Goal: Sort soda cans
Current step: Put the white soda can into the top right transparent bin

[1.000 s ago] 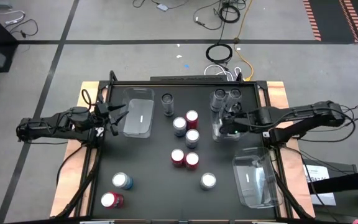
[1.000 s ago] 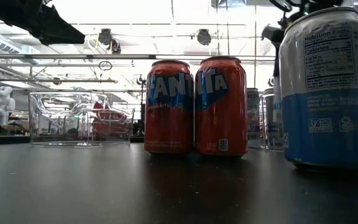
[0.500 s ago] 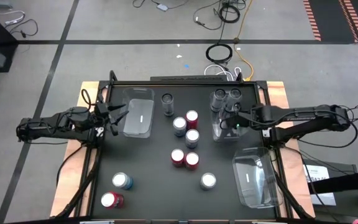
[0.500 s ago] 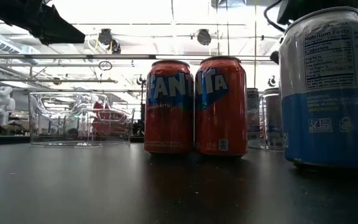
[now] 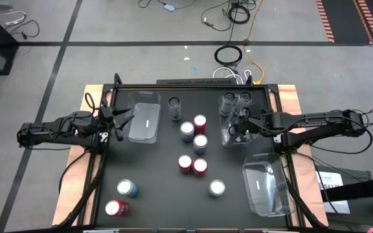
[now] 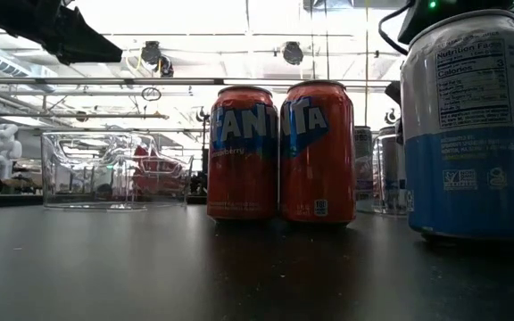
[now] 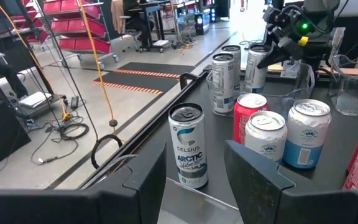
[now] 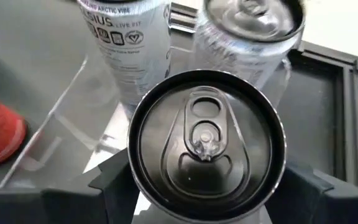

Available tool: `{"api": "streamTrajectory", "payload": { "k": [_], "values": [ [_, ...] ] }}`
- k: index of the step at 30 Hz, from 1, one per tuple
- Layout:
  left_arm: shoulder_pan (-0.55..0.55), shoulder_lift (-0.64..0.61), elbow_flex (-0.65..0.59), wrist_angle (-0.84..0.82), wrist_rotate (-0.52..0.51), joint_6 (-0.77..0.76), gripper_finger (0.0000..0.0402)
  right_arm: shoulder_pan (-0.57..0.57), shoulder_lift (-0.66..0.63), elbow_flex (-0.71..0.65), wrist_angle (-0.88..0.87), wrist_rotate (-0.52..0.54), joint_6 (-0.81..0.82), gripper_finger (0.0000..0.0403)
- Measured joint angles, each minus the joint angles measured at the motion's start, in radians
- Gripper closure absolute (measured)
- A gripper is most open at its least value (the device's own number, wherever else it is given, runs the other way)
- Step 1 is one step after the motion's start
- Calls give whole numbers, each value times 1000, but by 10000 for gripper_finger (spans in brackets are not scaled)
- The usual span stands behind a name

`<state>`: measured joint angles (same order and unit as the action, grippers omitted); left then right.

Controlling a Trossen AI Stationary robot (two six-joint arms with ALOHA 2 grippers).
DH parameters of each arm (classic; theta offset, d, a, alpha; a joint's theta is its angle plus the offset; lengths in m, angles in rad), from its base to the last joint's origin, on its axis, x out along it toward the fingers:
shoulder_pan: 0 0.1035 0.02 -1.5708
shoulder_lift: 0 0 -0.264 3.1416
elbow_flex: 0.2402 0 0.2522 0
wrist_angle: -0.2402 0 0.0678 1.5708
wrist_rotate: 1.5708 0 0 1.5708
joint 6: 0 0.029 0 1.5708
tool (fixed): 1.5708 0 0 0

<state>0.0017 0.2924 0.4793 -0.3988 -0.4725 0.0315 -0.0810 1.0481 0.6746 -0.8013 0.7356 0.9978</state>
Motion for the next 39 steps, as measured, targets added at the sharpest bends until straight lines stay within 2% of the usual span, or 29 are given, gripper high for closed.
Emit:
{"api": "streamTrajectory", "payload": {
  "k": [7, 18, 25, 39],
  "values": [
    [0, 0, 0, 0, 0, 0, 230, -5, -1, 0, -8, -2, 5, 109],
    [0, 0, 0, 0, 0, 0, 230, -5, -1, 0, 4, -82, -24, 106],
    [0, 0, 0, 0, 0, 0, 230, -5, -8, 3, -7, -88, -41, 106],
    [0, 0, 0, 0, 0, 0, 230, -5, -14, 161, -152, -83, -112, 105]
  ]
}}
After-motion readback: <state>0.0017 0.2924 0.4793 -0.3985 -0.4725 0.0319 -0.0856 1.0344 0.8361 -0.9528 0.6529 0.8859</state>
